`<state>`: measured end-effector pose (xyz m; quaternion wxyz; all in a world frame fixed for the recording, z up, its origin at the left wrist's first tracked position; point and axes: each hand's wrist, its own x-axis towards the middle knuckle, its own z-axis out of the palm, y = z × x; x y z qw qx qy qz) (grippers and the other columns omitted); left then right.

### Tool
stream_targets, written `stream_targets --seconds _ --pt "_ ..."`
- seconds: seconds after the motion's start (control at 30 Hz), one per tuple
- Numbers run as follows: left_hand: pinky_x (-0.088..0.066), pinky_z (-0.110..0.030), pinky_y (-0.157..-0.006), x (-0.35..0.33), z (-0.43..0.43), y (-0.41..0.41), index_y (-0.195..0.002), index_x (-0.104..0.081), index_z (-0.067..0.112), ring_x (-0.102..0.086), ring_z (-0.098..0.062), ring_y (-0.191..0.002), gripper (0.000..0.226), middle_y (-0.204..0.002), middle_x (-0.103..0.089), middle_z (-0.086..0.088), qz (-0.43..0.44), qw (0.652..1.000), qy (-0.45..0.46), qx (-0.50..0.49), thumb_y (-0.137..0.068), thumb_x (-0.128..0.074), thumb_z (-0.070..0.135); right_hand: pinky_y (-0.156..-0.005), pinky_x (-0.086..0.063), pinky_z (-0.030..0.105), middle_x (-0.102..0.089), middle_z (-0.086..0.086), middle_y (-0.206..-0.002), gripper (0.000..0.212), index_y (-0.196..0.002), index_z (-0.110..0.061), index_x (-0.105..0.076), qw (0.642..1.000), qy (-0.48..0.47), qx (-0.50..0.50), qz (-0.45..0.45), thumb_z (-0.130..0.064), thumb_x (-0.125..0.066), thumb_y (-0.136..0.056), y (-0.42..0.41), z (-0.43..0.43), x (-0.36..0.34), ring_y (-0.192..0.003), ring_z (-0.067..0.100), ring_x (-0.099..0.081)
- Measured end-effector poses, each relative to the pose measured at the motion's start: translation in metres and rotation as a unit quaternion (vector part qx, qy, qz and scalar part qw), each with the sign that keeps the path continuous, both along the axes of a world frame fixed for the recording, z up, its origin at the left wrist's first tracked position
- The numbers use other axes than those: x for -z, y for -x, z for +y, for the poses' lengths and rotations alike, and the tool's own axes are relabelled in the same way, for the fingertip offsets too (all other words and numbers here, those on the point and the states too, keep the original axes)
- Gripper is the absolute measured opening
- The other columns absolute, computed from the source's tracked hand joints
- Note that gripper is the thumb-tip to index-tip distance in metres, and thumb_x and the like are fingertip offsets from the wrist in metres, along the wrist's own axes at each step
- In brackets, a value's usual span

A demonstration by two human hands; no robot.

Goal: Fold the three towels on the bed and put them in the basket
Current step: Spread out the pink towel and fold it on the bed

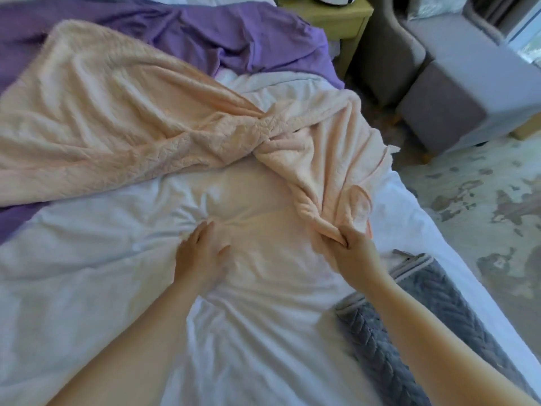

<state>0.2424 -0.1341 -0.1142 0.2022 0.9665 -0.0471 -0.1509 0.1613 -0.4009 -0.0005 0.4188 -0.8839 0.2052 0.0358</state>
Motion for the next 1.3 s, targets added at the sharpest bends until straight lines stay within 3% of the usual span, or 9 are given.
stream_targets --seconds 0.3,0.43,0.63,0.73,0.83,0.93,1.0,1.1,1.3 --pt "-0.045 -0.036 -0.093 -0.211 -0.036 0.054 -0.113 -0.064 0.027 -0.057 -0.018 -0.115 0.031 -0.119 -0.065 0.006 -0.178 0.928 0.215 0.247 -0.087 -0.053 0.042 -0.050 -0.044 0.015 -0.063 -0.010 -0.056 0.031 -0.069 -0.026 -0.067 0.985 -0.060 -0.155 -0.044 -0.050 -0.055 -0.085 0.059 0.064 -0.184 -0.050 -0.001 -0.054" --pt "-0.045 -0.036 -0.082 -0.273 -0.016 0.075 -0.102 -0.063 0.024 -0.062 -0.025 -0.096 0.023 -0.099 -0.070 -0.001 -0.190 0.941 0.232 0.155 -0.096 -0.044 0.036 -0.044 -0.033 0.004 -0.057 -0.007 -0.048 0.036 -0.057 -0.025 -0.066 0.980 -0.058 -0.127 -0.144 -0.032 -0.057 -0.091 0.078 0.071 -0.272 -0.041 -0.008 -0.047" --pt "-0.045 -0.026 -0.077 -0.404 0.033 0.107 -0.099 -0.061 0.032 -0.063 -0.014 -0.092 0.021 -0.096 -0.068 0.013 -0.310 0.890 0.335 0.006 -0.094 -0.042 0.024 -0.055 -0.033 0.026 -0.046 -0.004 -0.061 0.038 -0.077 0.000 -0.061 0.967 0.000 -0.140 -0.212 -0.036 -0.058 -0.090 0.091 0.062 -0.363 -0.055 0.008 -0.038" --pt "-0.044 -0.018 -0.079 -0.486 0.044 0.132 -0.090 -0.062 0.036 -0.060 -0.003 -0.090 0.025 -0.089 -0.067 0.021 -0.361 0.860 0.359 0.026 -0.090 -0.047 0.015 -0.060 -0.042 0.027 -0.057 -0.004 -0.066 0.028 -0.077 -0.014 -0.066 0.962 0.032 -0.132 -0.237 -0.035 -0.055 -0.092 0.096 0.061 -0.398 -0.064 0.010 -0.052" --pt "-0.039 -0.005 -0.078 -0.554 0.043 0.162 -0.085 -0.065 0.028 -0.059 0.010 -0.087 0.033 -0.086 -0.066 0.023 -0.407 0.840 0.347 0.090 -0.087 -0.050 -0.001 -0.080 -0.050 0.034 -0.066 -0.005 -0.095 0.009 -0.096 -0.034 -0.063 0.950 0.074 -0.179 -0.245 -0.035 -0.057 -0.090 0.106 0.079 -0.421 -0.091 0.014 -0.061" --pt "-0.047 -0.028 -0.084 -0.595 0.040 0.184 -0.088 -0.067 0.003 -0.064 -0.017 -0.093 0.016 -0.094 -0.072 -0.012 -0.419 0.840 0.330 0.099 -0.086 -0.051 0.007 -0.080 -0.054 0.027 -0.065 -0.013 -0.104 0.041 -0.119 -0.034 -0.055 0.929 -0.040 -0.260 -0.259 -0.041 -0.069 -0.081 0.120 0.112 -0.438 -0.095 0.006 -0.064" --pt "-0.047 -0.038 -0.082 -0.612 0.044 0.196 -0.089 -0.066 -0.001 -0.064 -0.028 -0.090 0.029 -0.092 -0.069 -0.019 -0.435 0.839 0.317 0.081 -0.081 -0.050 0.021 -0.064 -0.053 0.021 -0.068 -0.014 -0.084 0.020 -0.104 -0.032 -0.061 0.910 -0.081 -0.271 -0.301 -0.036 -0.065 -0.084 0.128 0.129 -0.451 -0.073 0.003 -0.065" --pt "-0.045 -0.025 -0.071 -0.617 0.063 0.210 -0.085 -0.067 0.014 -0.060 -0.011 -0.077 0.015 -0.084 -0.070 -0.002 -0.429 0.846 0.310 0.063 -0.084 -0.059 0.026 -0.050 -0.038 0.021 -0.055 -0.010 -0.059 0.014 -0.079 -0.020 -0.062 0.897 -0.082 -0.209 -0.380 -0.020 -0.053 -0.091 0.131 0.135 -0.476 -0.052 0.006 -0.047" --pt "-0.047 -0.039 -0.067 -0.539 0.115 0.209 -0.086 -0.057 0.018 -0.059 -0.029 -0.079 0.016 -0.082 -0.064 -0.008 -0.392 0.916 0.078 -0.037 -0.095 -0.044 0.022 -0.049 -0.036 0.012 -0.058 -0.005 -0.067 0.019 -0.078 -0.015 -0.066 0.897 -0.055 -0.209 -0.385 -0.010 -0.051 -0.088 0.142 0.143 -0.500 -0.056 0.000 -0.049"
